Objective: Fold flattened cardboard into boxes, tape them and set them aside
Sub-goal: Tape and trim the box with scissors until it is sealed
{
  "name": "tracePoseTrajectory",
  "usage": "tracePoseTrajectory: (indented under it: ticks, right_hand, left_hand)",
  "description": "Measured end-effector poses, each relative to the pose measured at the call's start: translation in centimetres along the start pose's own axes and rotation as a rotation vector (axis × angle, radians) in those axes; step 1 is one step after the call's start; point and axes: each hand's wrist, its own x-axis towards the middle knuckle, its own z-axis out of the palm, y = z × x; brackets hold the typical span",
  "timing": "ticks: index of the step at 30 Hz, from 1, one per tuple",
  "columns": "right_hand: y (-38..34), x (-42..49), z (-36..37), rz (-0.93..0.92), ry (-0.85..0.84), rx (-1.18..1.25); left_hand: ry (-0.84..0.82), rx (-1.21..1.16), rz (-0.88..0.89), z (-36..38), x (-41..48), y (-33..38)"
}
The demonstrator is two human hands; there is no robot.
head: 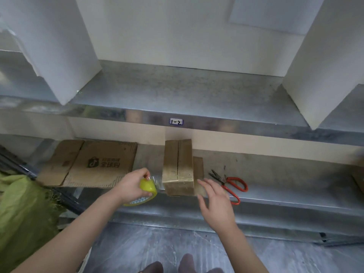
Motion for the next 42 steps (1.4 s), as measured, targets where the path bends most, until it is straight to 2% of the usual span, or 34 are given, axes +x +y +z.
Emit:
tracePoseTrajectory:
  ticks: [7,10,17,23,27,34,38,42]
  right_hand:
    - [-5.9,1.4,2.9,-0.062,0.039,-0.072]
    - [-6.4,1.6,4.0,-0.031,0.019,-0.12]
    - [-5.2,0.5,4.8,-0.014,0.014,-0.059]
    - [-5.7,0.8,4.7,0.02,0.014,-0.093]
    - [-5.6,0.7,4.6,0.032,0.004,-0.104]
    - [-7.0,0.9,4.1,0.064,-0.083,-0.226]
    - [-8.9,1.3,3.6,-0.01,0.047,-0.276]
    - [-12.8,2.3,4.0,-0.096,0.175,-0.102]
  left_hand:
    - [-0.046,-0.025,0.084,-0.3,-0.3,-0.6]
    - [-0.055,-0.035,0.102,-0.5,-0.1,-1.2]
    - [-0.096,-0.019,0.2,-1.2,0.8,-2.2]
    - [-0.071,0.146,0.348,-2.0,2.2,-2.9]
    - [-0.032,0.269,0.381,-3.3,2.8,-4.9]
    - [-0.013,0.133,0.352,-4.4,1.8,-5.0]
    - [0.042,0.091,0.355,-3.9,0.5,-4.1]
    - [0.11,0.097,0.43,-4.2,-0.7,-3.1]
